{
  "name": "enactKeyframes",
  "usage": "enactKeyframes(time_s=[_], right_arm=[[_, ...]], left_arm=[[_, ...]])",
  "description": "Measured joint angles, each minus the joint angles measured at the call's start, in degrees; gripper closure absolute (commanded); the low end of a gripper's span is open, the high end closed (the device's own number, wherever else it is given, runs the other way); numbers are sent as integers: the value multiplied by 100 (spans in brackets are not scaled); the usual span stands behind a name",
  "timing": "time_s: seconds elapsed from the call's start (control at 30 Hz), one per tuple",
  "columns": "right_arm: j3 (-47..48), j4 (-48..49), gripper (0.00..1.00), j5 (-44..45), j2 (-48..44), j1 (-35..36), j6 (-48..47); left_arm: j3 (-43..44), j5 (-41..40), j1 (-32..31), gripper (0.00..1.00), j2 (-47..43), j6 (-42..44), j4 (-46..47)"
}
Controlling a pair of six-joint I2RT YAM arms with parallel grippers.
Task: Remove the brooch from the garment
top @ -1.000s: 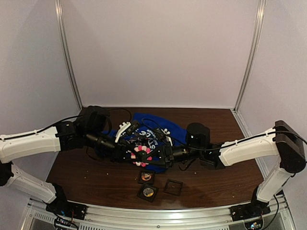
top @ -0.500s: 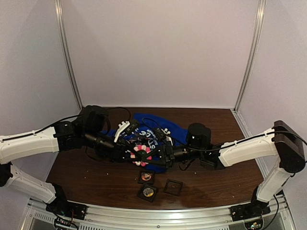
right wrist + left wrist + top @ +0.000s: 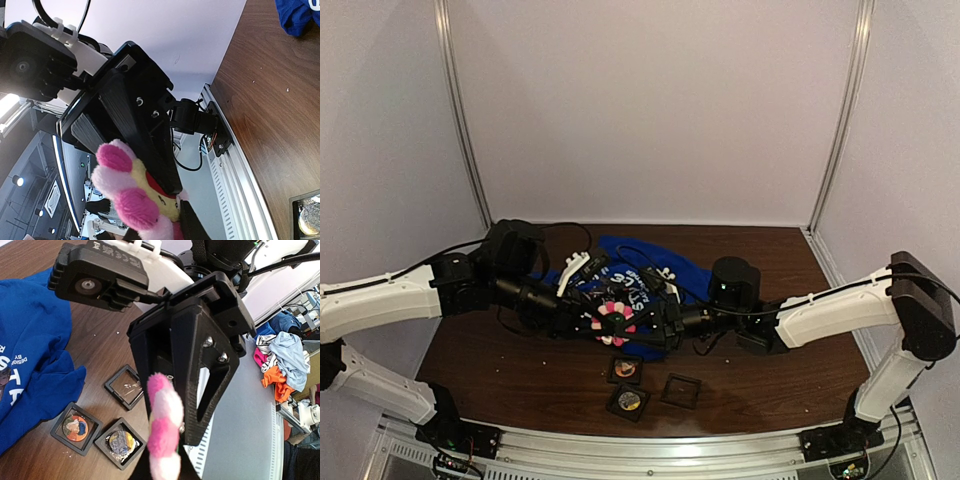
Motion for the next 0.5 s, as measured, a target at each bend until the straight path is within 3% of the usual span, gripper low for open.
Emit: enactKeyframes(time_s=[0.5], right_arm=[[85,-291,80,116,-17,26,-116]], left_arm=[[0,-101,0,100,-4,-68,-57]])
